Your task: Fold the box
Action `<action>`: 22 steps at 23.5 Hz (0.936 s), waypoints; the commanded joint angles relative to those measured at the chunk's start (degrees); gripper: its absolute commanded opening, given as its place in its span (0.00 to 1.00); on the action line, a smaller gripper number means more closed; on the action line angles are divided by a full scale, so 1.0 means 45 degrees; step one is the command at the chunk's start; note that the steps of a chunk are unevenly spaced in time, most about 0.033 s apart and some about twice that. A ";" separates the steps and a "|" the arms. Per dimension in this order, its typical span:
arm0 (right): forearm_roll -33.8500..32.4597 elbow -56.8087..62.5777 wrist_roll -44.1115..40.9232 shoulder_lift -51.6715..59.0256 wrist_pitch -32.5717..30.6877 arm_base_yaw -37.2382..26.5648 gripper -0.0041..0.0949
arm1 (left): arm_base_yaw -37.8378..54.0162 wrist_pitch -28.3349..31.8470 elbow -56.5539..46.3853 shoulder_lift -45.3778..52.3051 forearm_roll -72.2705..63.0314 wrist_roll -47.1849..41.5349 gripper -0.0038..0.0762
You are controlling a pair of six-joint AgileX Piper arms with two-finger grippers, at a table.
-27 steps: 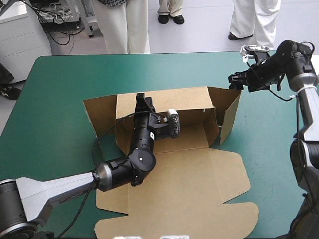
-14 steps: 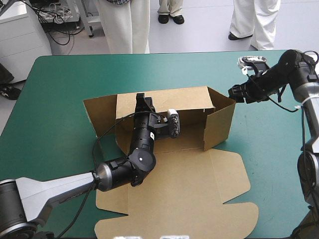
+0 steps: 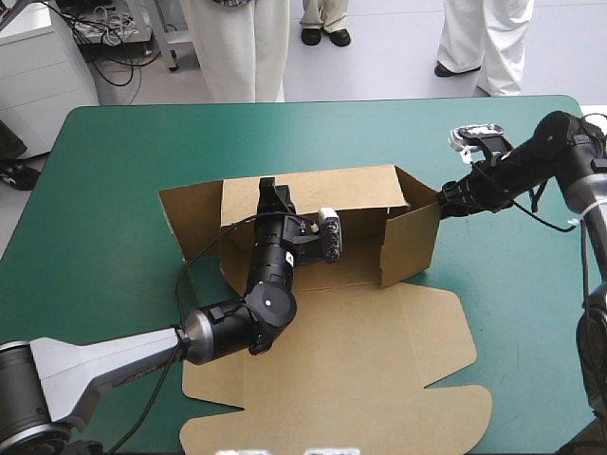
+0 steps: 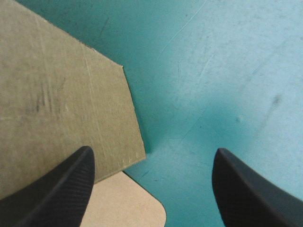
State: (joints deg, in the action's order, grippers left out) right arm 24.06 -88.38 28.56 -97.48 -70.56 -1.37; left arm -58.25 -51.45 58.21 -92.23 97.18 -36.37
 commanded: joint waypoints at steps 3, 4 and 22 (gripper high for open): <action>0.0406 0.0466 0.0654 0.1070 -0.0201 -0.0066 0.69 | -0.0121 -0.0376 0.0284 0.0583 0.1239 -0.0133 0.01; 0.0475 0.0676 0.0883 0.1137 -0.0201 -0.0066 0.69 | -0.0121 -0.0376 0.0284 0.0583 0.1239 -0.0133 0.01; 0.2455 0.2171 0.3734 0.1752 0.0332 -0.0043 0.69 | -0.0121 -0.0376 0.0284 0.0583 0.1239 -0.0133 0.01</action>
State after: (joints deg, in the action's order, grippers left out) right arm 33.68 -77.32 44.66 -92.20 -69.68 -1.37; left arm -58.25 -51.45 58.21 -92.23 97.18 -36.37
